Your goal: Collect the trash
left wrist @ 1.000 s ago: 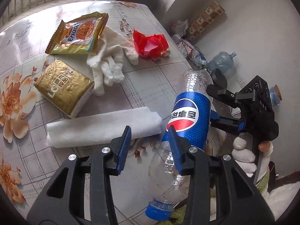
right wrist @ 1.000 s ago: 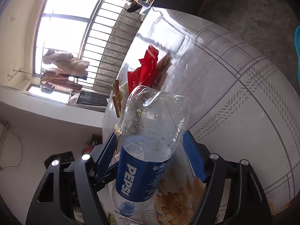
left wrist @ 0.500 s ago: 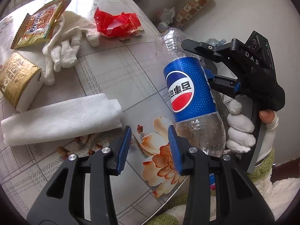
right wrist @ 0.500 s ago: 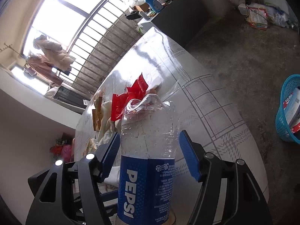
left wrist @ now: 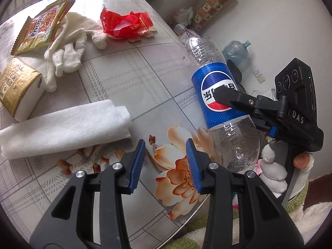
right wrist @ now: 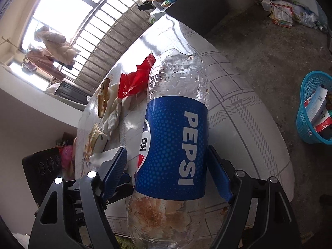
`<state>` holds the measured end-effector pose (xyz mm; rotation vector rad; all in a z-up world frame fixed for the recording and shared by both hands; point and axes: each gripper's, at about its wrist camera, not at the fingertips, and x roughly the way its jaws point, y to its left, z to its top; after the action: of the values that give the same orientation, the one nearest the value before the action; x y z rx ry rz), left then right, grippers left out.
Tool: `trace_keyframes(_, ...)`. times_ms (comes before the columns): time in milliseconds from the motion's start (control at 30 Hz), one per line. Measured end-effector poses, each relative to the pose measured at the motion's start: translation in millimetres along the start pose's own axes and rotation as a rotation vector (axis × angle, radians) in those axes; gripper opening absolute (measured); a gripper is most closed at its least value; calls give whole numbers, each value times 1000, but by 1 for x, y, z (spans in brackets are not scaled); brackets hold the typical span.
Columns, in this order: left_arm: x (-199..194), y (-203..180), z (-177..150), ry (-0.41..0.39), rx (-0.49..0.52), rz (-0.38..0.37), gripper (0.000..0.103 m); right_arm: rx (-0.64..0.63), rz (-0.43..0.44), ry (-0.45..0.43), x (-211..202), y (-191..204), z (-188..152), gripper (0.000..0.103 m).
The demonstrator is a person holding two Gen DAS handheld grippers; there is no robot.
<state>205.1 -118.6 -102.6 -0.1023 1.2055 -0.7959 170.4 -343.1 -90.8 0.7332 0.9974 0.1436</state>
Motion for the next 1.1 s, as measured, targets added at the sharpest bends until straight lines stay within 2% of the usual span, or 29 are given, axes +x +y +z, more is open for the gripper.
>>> trace_keyframes(100, -8, 3, -4, -13, -2, 16, 37, 16, 7, 13, 4, -3, 1, 60)
trace_keyframes(267, -34, 12, -7, -80, 8, 75, 39, 3, 1, 7, 2, -3, -1, 60)
trace_keyframes(467, -67, 31, 3, -205, 22, 278, 39, -17, 2, 6, -1, -6, -6, 60)
trace_keyframes(633, -76, 66, 10, -209, -46, 384, 40, -12, 16, 11, -3, -9, -7, 60)
trace_keyframes(700, -77, 75, 10, -210, -50, 377, 40, -10, 20, 12, -3, -10, -7, 60)
trace_keyframes(833, -82, 75, 8, -195, -24, 436, 43, -9, 26, 14, -3, -11, -5, 60)
trace_keyframes(900, -91, 71, 4, -211, -16, 401, 44, -4, 32, 14, -3, -12, -5, 60)
trace_keyframes(967, -101, 67, 0, -240, 4, 389, 49, -1, 38, 15, -3, -14, -5, 60)
trace_keyframes(1000, -103, 67, -2, -251, 13, 404, 54, 0, 41, 15, -3, -15, -4, 60)
trace_keyframes(1100, -108, 80, -1, -255, -26, 455, 55, 3, 48, 15, -3, -17, -4, 60)
